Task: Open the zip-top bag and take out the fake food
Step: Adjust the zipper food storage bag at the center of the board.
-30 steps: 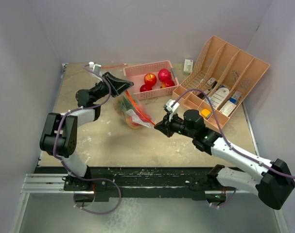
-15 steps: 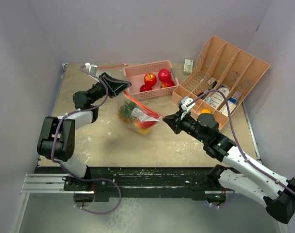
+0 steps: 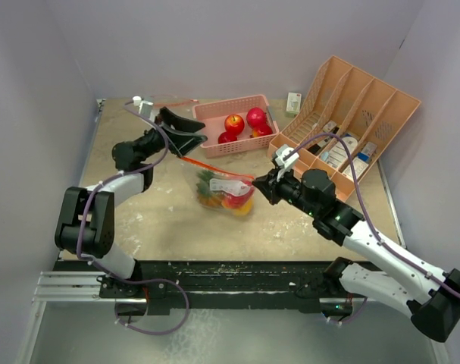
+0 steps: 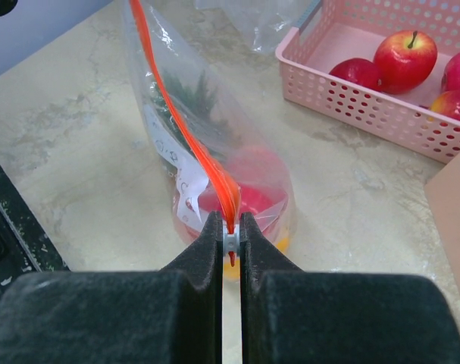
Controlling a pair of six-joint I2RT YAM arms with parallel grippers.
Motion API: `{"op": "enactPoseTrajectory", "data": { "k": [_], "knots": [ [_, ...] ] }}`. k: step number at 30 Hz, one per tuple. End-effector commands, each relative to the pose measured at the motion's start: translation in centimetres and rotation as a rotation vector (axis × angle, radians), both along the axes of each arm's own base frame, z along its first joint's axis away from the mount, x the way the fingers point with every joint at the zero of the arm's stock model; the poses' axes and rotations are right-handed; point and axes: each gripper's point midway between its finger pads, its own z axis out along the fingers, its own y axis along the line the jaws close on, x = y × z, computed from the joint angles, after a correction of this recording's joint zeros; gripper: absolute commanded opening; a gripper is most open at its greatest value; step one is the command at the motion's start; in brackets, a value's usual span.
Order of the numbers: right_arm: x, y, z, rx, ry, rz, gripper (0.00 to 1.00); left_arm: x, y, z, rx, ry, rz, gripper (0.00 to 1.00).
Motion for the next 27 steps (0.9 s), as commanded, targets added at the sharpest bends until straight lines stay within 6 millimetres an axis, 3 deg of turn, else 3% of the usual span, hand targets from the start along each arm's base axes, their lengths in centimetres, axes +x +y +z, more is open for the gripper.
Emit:
{"op": "enactPoseTrajectory", "data": {
  "k": [1, 5, 9, 17, 27],
  "knots": [
    [1.0, 0.4, 4.7, 0.042, -0.103, -0.005, 0.00, -2.5, -3.9, 2.1, 0.138, -0.252, -0.054, 0.88],
    [1.2, 0.8, 5.3, 0.034, -0.114, 0.013, 0.00, -3.3, -9.0, 1.3, 0.361, -0.340, -0.048, 0.89],
    [1.1, 1.2, 5.7, 0.038, -0.115, 0.032, 0.00, -4.1, -11.8, -0.5, 0.520, -0.372, -0.084, 0.87],
    [0.7, 1.3, 6.8, 0.069, -0.136, 0.050, 0.00, -4.0, -13.4, -6.0, 0.743, -0.336, -0.095, 0.71],
    [1.0, 0.7, 6.7, 0.050, -0.141, 0.016, 0.00, -5.9, -13.3, -7.7, 0.717, -0.330, -0.161, 0.58]
  ]
}}
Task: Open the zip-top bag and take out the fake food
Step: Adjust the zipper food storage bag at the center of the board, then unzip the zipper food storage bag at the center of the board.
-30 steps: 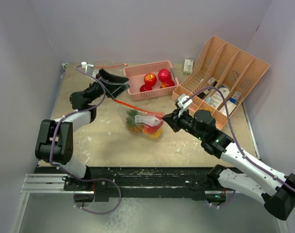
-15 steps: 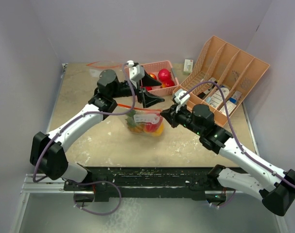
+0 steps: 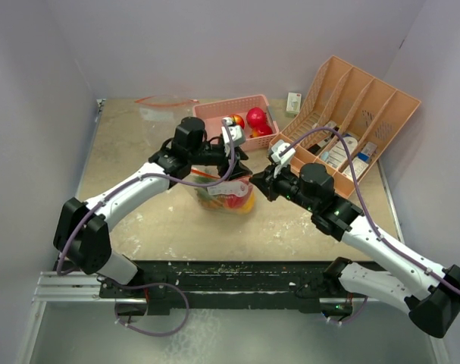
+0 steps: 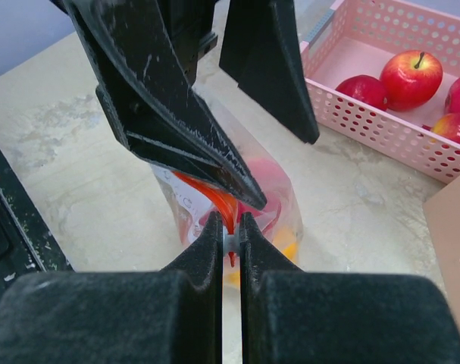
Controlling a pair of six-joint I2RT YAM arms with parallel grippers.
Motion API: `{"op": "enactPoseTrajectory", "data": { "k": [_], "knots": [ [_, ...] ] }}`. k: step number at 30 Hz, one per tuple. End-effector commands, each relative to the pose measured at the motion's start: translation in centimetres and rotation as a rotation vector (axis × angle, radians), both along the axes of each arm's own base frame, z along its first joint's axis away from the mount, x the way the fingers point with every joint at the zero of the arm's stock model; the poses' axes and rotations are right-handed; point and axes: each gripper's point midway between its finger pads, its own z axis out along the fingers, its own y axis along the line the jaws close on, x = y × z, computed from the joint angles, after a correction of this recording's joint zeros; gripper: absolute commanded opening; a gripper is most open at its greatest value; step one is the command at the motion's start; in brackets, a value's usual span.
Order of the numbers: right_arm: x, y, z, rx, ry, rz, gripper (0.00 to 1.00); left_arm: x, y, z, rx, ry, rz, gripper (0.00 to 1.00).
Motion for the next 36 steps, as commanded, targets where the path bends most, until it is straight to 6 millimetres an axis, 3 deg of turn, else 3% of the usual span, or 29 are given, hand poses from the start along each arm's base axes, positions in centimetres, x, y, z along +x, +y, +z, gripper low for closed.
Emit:
{"op": "enactPoseTrajectory", "data": {
  "k": [1, 5, 12, 17, 22, 28, 31, 33, 36],
  "knots": [
    [0.6, -0.4, 4.9, 0.070, -0.117, -0.027, 0.00, -1.4, 0.2, 0.8, -0.034, -0.046, -0.049, 0.58],
    [1.0, -0.5, 4.4, 0.050, -0.112, -0.043, 0.00, -1.8, 0.5, 2.1, -0.063, -0.070, -0.038, 0.60],
    [1.4, -0.6, 3.9, 0.036, -0.106, -0.052, 0.00, -1.4, 2.1, 5.7, -0.149, -0.156, 0.096, 0.89],
    [1.5, -1.0, 3.8, 0.031, -0.107, -0.065, 0.00, -2.7, 2.1, 6.7, -0.177, -0.164, 0.046, 0.90],
    [1.4, -1.2, 4.0, 0.034, -0.109, -0.069, 0.00, -4.1, 1.6, 6.5, -0.171, -0.147, -0.050, 0.85],
    [1.1, -1.1, 5.0, 0.056, -0.121, -0.058, 0.00, -4.1, 0.3, 2.8, -0.087, -0.054, -0.154, 0.77],
    [1.1, -1.2, 5.3, 0.058, -0.126, -0.058, 0.00, -3.9, 0.1, 2.0, -0.077, -0.039, -0.155, 0.72],
    [1.0, -1.2, 5.3, 0.060, -0.126, -0.058, 0.00, -3.6, 0.2, 1.9, -0.074, -0.049, -0.135, 0.65],
    [1.1, -1.1, 5.3, 0.062, -0.127, -0.058, 0.00, -3.4, 0.2, 1.7, -0.069, -0.051, -0.125, 0.47]
  ]
}}
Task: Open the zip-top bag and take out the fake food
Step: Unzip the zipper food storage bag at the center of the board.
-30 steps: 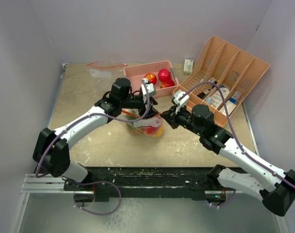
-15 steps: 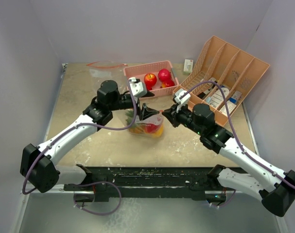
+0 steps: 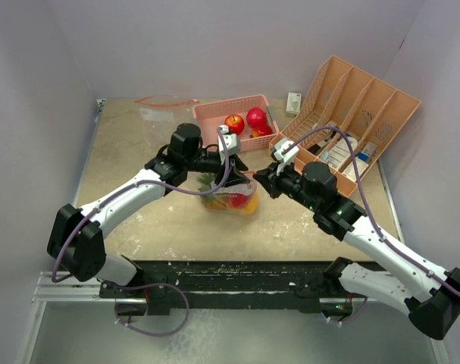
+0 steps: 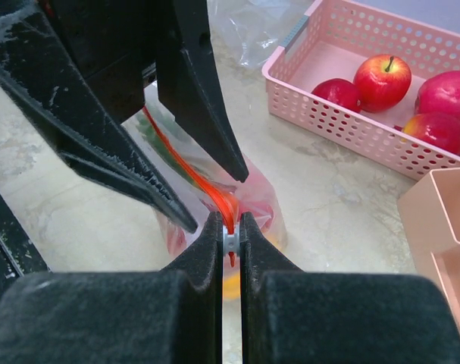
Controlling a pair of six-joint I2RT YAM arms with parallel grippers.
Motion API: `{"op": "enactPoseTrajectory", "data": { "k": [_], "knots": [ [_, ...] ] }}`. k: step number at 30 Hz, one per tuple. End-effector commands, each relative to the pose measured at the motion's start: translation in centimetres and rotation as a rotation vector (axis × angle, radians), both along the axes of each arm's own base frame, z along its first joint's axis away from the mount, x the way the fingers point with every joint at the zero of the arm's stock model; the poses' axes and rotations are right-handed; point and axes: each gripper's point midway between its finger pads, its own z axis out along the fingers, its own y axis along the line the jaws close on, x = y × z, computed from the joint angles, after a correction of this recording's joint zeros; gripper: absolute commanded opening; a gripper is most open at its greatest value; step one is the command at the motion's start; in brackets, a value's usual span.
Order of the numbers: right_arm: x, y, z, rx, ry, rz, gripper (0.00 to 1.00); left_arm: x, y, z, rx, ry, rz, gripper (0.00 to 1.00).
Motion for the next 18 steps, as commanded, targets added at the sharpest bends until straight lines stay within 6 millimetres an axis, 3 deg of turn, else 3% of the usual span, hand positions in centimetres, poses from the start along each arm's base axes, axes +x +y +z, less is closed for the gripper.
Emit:
{"op": "enactPoseTrajectory", "data": {
  "k": [1, 5, 8, 9, 12, 15, 18],
  "knots": [
    [0.4, -0.1, 4.9, 0.083, -0.105, -0.010, 0.00, -0.2, -0.3, 2.4, -0.046, -0.087, -0.032, 0.40],
    [0.4, 0.1, 4.8, 0.082, -0.101, -0.007, 0.00, -0.2, -0.4, 2.2, -0.045, -0.079, -0.037, 0.03],
    [0.5, 0.2, 4.7, 0.086, -0.095, -0.005, 0.00, -0.2, -0.5, 2.6, -0.057, -0.075, -0.038, 0.00],
    [0.5, 0.2, 4.7, 0.090, -0.094, -0.010, 0.05, -0.1, -0.6, 2.7, -0.060, -0.072, -0.037, 0.00],
    [0.7, -0.5, 5.4, 0.130, -0.113, -0.053, 0.39, 0.1, -0.6, 2.7, -0.060, -0.070, -0.026, 0.00],
    [0.6, -1.7, 6.4, 0.178, -0.147, -0.101, 0.64, 0.3, -0.5, 2.8, -0.059, -0.073, -0.010, 0.00],
    [0.6, -2.8, 6.5, 0.219, -0.163, -0.130, 0.80, 0.3, -0.5, 3.4, -0.079, -0.083, -0.003, 0.00]
  ]
}}
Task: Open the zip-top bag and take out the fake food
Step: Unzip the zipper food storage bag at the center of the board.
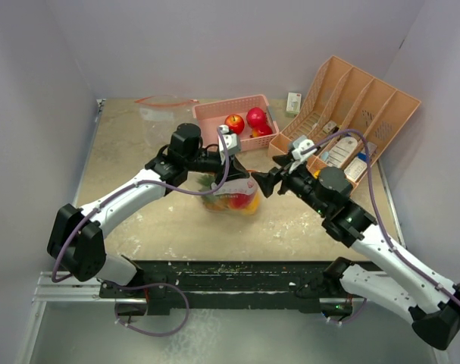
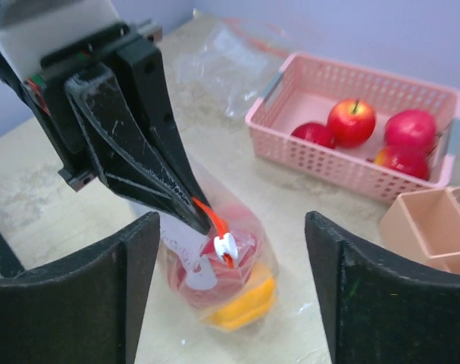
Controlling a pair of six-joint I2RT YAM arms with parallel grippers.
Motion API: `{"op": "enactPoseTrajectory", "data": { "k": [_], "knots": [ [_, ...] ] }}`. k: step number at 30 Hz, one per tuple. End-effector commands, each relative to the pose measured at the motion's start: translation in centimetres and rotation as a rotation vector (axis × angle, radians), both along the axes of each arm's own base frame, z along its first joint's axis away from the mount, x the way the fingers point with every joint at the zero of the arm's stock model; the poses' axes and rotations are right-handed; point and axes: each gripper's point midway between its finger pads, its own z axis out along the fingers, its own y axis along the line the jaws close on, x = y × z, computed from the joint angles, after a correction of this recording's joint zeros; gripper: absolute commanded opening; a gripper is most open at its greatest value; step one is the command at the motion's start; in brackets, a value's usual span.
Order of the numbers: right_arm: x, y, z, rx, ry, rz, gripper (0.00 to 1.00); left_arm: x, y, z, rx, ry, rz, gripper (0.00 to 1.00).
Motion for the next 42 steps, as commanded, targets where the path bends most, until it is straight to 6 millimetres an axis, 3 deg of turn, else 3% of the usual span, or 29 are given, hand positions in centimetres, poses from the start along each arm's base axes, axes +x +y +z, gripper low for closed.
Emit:
{"op": "enactPoseTrajectory", "data": {
  "k": [1, 6, 15, 22, 29, 31, 37, 42],
  "knots": [
    [0.4, -1.8, 3.3, 0.141, -0.094, -0.056, 0.82, 0.2, -0.4, 3.5, -0.081, -0.077, 0.000, 0.00],
    [-0.7, -1.7, 3.0, 0.266, -0.111, 0.140, 0.84, 0.5, -0.4, 4.2, -0.096, -0.068, 0.026, 0.00],
    [-3.7, 1.8, 2.1, 0.251, -0.175, 0.485, 0.83, 0.3, -0.5, 5.5, -0.128, -0.051, 0.019, 0.00],
    [-2.7, 2.3, 0.8, 0.228, -0.150, 0.487, 0.68, -0.5, -0.4, 7.3, -0.177, -0.059, 0.005, 0.00],
    [-2.7, 2.5, 1.3, 0.246, -0.181, 0.500, 0.52, -1.8, -0.1, 9.5, -0.227, -0.064, -0.026, 0.00],
    [-2.0, 2.5, 1.2, 0.249, -0.183, 0.477, 0.53, -2.3, 0.1, 9.9, -0.234, -0.066, -0.037, 0.00],
    [-0.4, 2.2, 1.9, 0.234, -0.222, 0.427, 0.73, -3.5, 0.4, 10.7, -0.249, -0.062, -0.076, 0.00],
    [-0.6, 2.8, 2.5, 0.241, -0.240, 0.478, 0.66, -3.9, 0.3, 10.5, -0.254, -0.049, -0.101, 0.00]
  ]
}}
